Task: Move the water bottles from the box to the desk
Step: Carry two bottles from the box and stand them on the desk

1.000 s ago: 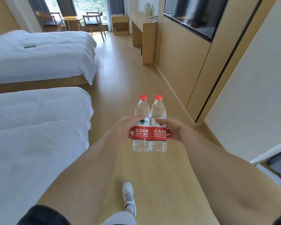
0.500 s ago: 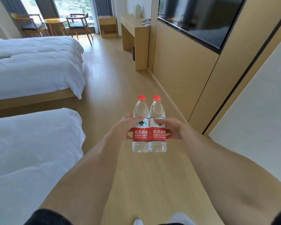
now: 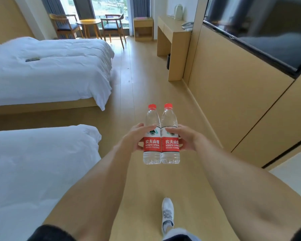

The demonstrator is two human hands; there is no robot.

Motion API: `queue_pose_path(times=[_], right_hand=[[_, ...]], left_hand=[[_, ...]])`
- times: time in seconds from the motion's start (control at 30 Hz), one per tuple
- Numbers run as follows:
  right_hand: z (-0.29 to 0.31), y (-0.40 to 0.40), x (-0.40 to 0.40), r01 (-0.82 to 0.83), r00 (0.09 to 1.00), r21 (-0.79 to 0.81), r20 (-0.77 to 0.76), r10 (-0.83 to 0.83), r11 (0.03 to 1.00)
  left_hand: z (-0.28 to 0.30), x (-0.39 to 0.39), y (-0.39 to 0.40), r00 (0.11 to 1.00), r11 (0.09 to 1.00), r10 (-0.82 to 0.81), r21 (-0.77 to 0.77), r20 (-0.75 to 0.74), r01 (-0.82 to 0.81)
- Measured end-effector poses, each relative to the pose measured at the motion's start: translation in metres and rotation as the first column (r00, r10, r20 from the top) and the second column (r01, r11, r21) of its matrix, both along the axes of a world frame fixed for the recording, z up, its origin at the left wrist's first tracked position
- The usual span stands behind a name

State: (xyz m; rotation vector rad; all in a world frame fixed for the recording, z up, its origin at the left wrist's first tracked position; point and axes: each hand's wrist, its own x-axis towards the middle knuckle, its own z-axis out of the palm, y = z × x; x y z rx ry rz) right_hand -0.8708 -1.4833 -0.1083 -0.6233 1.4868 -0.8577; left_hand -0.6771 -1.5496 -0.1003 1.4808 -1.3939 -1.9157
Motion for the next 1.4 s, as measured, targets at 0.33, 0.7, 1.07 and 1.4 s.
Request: queue_pose_path(times=[0.33,0.7,1.07,1.4], right_hand=[[0.008,-0.188,-0.072,-0.119,0.992,0.009,0.041,0.119,0.993],[0.003,-0.347,-0.121,-0.171,0.985,-0.004,0.033,0.171,0.985],[0.009,-0.561,-0.147,-0.085,0.995,0.01,-0.048,0.085,0.996],[0.021,-0.719,-0.169,-0.017,0.999,-0.006,-0.034,0.016,1.0]], left_hand=[[0.008,-0.068,-0.165,0.99,0.992,0.127,-0.009,0.055,-0.127],[0.005,-0.11,-0.317,0.994,0.994,0.113,-0.014,0.011,-0.113],[-0.012,-0.144,-0.553,1.0,1.0,0.005,-0.009,-0.023,-0.006],[0.0,-0.171,-0.726,0.998,0.998,-0.055,-0.017,-0.027,0.054]])
